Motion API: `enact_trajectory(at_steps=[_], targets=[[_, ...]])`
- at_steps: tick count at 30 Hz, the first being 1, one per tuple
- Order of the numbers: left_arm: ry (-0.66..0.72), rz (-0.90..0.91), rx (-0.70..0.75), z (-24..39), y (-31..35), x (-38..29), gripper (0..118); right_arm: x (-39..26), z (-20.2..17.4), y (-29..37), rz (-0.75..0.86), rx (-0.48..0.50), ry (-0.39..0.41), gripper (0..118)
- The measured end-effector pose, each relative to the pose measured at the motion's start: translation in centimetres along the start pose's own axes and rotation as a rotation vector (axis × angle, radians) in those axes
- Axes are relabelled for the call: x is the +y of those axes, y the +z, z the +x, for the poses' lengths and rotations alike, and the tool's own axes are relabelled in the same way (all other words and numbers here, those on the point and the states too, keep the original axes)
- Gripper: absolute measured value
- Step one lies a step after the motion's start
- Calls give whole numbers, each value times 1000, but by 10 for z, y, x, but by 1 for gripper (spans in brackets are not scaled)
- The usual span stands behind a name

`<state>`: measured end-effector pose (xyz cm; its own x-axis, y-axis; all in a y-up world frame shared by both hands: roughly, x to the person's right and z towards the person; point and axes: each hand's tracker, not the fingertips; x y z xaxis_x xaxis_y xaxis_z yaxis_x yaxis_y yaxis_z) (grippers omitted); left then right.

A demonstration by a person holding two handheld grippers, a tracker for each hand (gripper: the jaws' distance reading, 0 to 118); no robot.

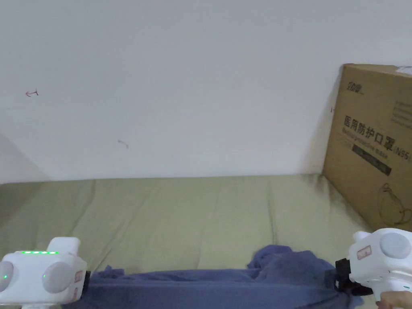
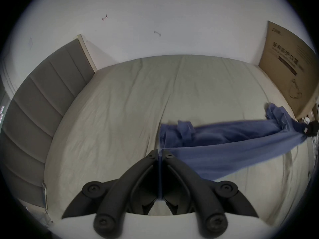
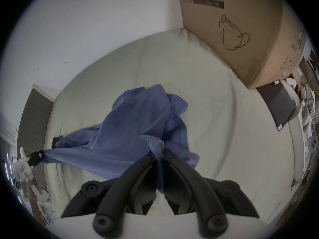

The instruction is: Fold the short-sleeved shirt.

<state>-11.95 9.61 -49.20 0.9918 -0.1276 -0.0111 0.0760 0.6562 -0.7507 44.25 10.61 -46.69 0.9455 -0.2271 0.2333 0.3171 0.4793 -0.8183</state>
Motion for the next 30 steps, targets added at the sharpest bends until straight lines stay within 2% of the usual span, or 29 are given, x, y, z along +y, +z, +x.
enact_trajectory(at_steps=[4,15,17,22,26,27,28,29,30], targets=[[-32,6,-8,-14,57,-51,2,-56,4,48,16,15,36,5],[6,-41,-38,-42,180,-219,2,-257,39,170,37,58,3,5],[-9,-53,-42,-45,193,-245,2,-284,49,180,36,75,-63,5],[-4,-88,-29,-48,215,-297,2,-335,55,182,-7,57,-48,5],[-13,-93,-48,-47,219,-318,3,-349,59,170,-3,34,-42,6],[-4,-90,-50,-48,220,-319,7,-350,59,168,9,30,-47,10],[20,-87,-54,-49,222,-319,17,-349,60,167,13,14,-58,23],[36,-90,-56,-50,224,-319,49,-351,60,168,15,9,-61,55],[36,-93,-55,-49,227,-318,81,-352,59,169,14,1,-57,80]])
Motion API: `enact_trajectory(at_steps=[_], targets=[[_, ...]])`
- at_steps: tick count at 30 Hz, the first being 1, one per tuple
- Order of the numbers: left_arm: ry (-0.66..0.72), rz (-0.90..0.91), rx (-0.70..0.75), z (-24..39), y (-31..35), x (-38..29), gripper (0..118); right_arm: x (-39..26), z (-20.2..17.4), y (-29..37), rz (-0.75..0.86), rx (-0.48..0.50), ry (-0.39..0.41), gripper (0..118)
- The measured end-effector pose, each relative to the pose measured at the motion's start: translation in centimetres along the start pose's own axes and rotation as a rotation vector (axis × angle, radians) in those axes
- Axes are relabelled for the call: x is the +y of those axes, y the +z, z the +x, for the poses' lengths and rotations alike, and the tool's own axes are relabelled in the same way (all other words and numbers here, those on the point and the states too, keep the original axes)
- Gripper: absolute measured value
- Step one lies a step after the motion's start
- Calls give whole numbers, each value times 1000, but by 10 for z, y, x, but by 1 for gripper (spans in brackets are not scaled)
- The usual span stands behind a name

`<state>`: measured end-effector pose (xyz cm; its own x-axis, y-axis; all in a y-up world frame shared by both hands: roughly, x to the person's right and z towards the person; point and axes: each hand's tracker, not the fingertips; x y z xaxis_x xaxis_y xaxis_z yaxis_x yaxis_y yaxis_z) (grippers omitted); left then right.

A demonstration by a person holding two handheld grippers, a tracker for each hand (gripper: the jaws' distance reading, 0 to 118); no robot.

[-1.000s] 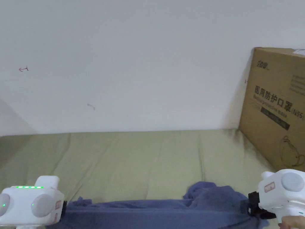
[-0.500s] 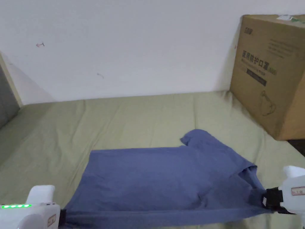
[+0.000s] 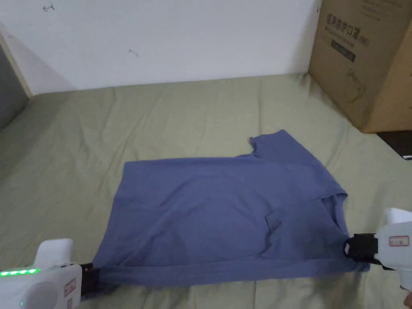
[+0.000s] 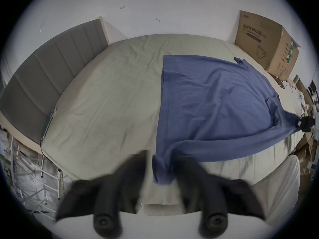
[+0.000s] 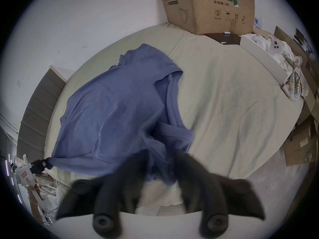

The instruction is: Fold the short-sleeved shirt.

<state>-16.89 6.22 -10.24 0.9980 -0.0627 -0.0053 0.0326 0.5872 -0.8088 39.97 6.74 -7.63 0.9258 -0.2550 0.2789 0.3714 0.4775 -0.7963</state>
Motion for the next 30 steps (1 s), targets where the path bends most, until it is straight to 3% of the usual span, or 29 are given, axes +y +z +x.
enact_trajectory(at_steps=[1,2,5,8,9,10,11,12,14,16,17,18,19,20,21,25,26,27,28,29,30], targets=[[1,-5,-3,-2,1,-1,104,-2,-1,3,-6,-10,10,87],[-1,-8,-5,-3,4,-2,108,-5,0,9,9,-12,36,87],[-1,30,1,-4,20,-5,103,-17,-6,31,82,-32,83,86],[13,40,-18,-6,28,-14,94,-33,-10,47,123,-11,74,85],[9,39,-27,-5,29,-17,75,-37,-12,50,128,-6,71,80],[-8,28,-19,-3,28,-21,43,-43,-13,52,139,-7,66,64],[-19,24,7,0,25,-26,5,-48,-15,51,149,-12,59,23],[-28,28,45,1,22,-32,3,-51,-14,48,140,-13,48,3],[-8,25,32,1,16,-39,3,-56,-10,41,67,60,38,2],[41,7,11,-5,10,-41,3,-61,-11,34,57,27,38,2],[61,17,3,-6,10,-42,5,-61,-11,32,50,14,48,2],[78,46,-10,-7,12,-42,15,-61,-9,30,48,9,51,2],[89,66,-13,-6,14,-40,44,-61,-8,29,44,7,50,2],[86,60,-16,-10,10,-38,88,-59,-5,28,39,12,44,2],[83,41,-32,-10,4,-35,103,-58,-4,27,34,19,36,2],[32,-27,-20,0,-23,-29,95,-55,0,21,28,0,36,2],[24,-54,-27,3,-30,-29,80,-55,1,19,26,1,37,2],[26,-64,-54,5,-36,-29,50,-55,3,17,21,5,37,2],[27,-71,-76,4,-43,-31,11,-55,3,16,16,14,41,2],[16,-95,-81,7,-48,-31,4,-55,3,13,7,33,64,3],[-4,-109,-76,11,-49,-32,4,-54,2,10,-2,41,84,9]])
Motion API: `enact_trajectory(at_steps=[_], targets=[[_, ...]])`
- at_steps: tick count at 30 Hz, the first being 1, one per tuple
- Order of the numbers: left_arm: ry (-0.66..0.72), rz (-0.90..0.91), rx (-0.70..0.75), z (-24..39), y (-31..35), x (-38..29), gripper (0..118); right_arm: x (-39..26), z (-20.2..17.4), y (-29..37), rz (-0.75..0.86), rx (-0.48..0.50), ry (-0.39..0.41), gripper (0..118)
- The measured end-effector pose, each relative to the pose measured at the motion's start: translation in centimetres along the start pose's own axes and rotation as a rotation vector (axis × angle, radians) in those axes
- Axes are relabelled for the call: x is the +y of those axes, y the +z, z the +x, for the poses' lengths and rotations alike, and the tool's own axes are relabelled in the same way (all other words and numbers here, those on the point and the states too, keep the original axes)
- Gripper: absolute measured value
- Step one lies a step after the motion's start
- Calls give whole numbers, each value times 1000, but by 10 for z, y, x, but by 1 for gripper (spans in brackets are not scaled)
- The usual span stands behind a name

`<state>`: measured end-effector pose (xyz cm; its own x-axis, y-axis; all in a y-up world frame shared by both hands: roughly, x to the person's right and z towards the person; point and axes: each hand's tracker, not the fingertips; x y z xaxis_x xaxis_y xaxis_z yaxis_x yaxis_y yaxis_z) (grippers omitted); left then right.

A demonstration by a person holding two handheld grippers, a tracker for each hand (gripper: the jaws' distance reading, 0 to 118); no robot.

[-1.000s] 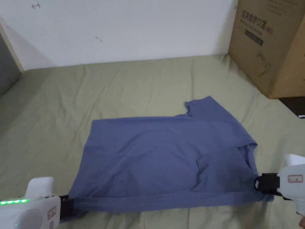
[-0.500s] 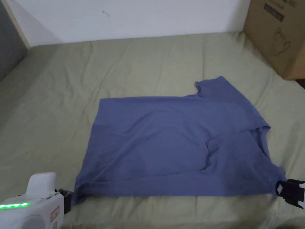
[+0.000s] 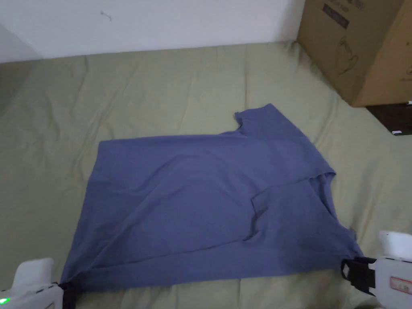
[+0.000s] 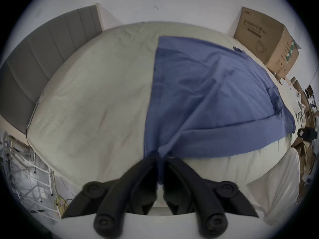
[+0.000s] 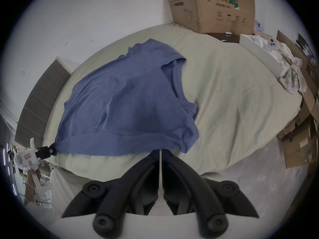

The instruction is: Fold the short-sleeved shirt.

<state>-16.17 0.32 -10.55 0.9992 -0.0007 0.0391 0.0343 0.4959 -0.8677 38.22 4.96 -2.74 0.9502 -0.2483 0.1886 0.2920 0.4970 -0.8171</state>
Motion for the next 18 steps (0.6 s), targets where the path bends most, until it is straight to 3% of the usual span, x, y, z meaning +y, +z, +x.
enact_trajectory(at_steps=[1,2,3,4,10,12,13,14,15,18], targets=[[-4,8,7,2,1,3,4,2,-1,-3,1,-7,12,27],[0,11,6,-1,3,4,4,4,-1,-7,-3,-12,32,61],[11,22,2,-2,6,6,4,8,-3,-11,-25,-34,54,82],[30,29,-5,-3,8,7,4,12,-5,-15,-33,-43,68,88],[-8,19,16,-1,10,8,4,43,16,-37,-19,-90,76,88],[-19,21,23,2,10,9,4,45,23,-49,-46,-114,80,79],[-17,22,24,3,10,10,4,45,25,-57,-118,-123,84,54],[-16,23,21,1,11,9,4,45,26,-63,-157,-120,89,4],[-14,25,14,1,12,10,4,42,27,-61,-125,-72,59,5],[-9,30,16,-1,15,10,4,40,18,-49,-73,-105,70,4]])
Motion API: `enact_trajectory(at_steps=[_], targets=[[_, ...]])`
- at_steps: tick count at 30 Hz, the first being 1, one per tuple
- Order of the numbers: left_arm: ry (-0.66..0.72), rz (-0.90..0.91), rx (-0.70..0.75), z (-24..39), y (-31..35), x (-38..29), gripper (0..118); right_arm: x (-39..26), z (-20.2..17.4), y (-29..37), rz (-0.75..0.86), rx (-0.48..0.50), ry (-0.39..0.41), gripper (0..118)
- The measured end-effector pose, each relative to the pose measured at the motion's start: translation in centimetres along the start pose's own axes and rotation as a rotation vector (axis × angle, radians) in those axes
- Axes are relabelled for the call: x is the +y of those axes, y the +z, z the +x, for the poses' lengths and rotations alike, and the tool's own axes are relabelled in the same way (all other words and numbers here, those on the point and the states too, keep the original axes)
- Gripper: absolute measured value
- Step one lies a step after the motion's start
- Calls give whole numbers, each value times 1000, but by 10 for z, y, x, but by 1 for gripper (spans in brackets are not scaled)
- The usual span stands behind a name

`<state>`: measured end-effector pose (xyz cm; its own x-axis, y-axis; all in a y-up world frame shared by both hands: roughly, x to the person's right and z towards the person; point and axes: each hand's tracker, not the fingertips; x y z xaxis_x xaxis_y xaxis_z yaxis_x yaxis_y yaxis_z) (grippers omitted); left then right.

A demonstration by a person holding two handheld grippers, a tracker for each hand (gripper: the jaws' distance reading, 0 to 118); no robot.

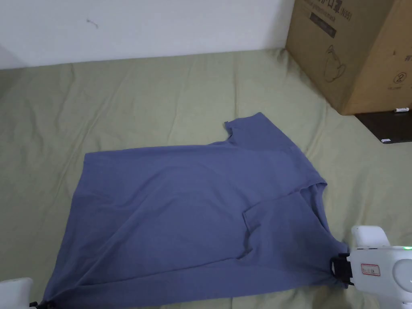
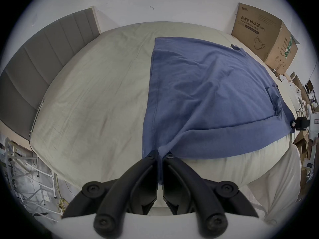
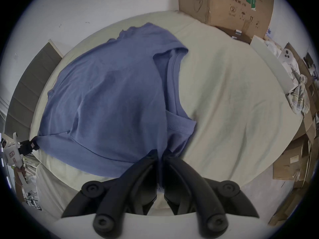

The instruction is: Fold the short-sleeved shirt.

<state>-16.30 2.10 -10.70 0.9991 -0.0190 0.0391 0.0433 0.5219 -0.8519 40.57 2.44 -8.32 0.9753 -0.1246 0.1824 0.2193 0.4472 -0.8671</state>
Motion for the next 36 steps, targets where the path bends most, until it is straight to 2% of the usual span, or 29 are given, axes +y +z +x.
enact_trajectory(at_steps=[4,10,12,17,19,22,23,24,25,26,27,31,32,33,34,35,36], targets=[[-3,7,-3,-2,7,8,4,9,-2,21,31,12,-8,4],[-2,53,-6,-8,11,53,4,47,5,35,93,107,-159,4],[0,64,-4,-8,5,78,4,66,8,29,104,97,-197,4],[-35,54,13,1,-36,143,4,121,1,-10,88,64,-198,4],[-45,24,24,4,-57,162,4,140,-4,-31,56,38,-175,4],[-52,10,32,11,-77,178,4,156,-7,-52,54,24,-200,4],[-58,1,35,12,-82,181,12,160,-8,-57,53,23,-198,5],[-64,-13,57,14,-84,182,36,162,-9,-59,45,3,-179,12],[-75,-36,69,13,-87,181,72,163,-11,-60,28,-35,-148,36],[-73,-44,63,11,-87,179,109,162,-10,-59,16,-53,-128,78],[-70,-29,51,8,-82,174,115,159,-11,-54,28,-52,-112,94],[-49,-16,27,-4,-62,152,106,134,-10,-25,84,-64,-60,94],[-33,-6,17,-8,-54,145,90,125,-10,-17,101,-61,-54,89],[-16,10,6,-11,-46,136,65,116,-10,-9,110,-52,-48,80],[19,25,8,-14,-39,124,36,105,-11,-2,115,-37,-37,66],[49,28,14,-16,-35,114,10,96,-12,3,112,-37,-38,41],[81,27,19,-18,-29,104,8,86,-13,7,100,-42,-39,20]])
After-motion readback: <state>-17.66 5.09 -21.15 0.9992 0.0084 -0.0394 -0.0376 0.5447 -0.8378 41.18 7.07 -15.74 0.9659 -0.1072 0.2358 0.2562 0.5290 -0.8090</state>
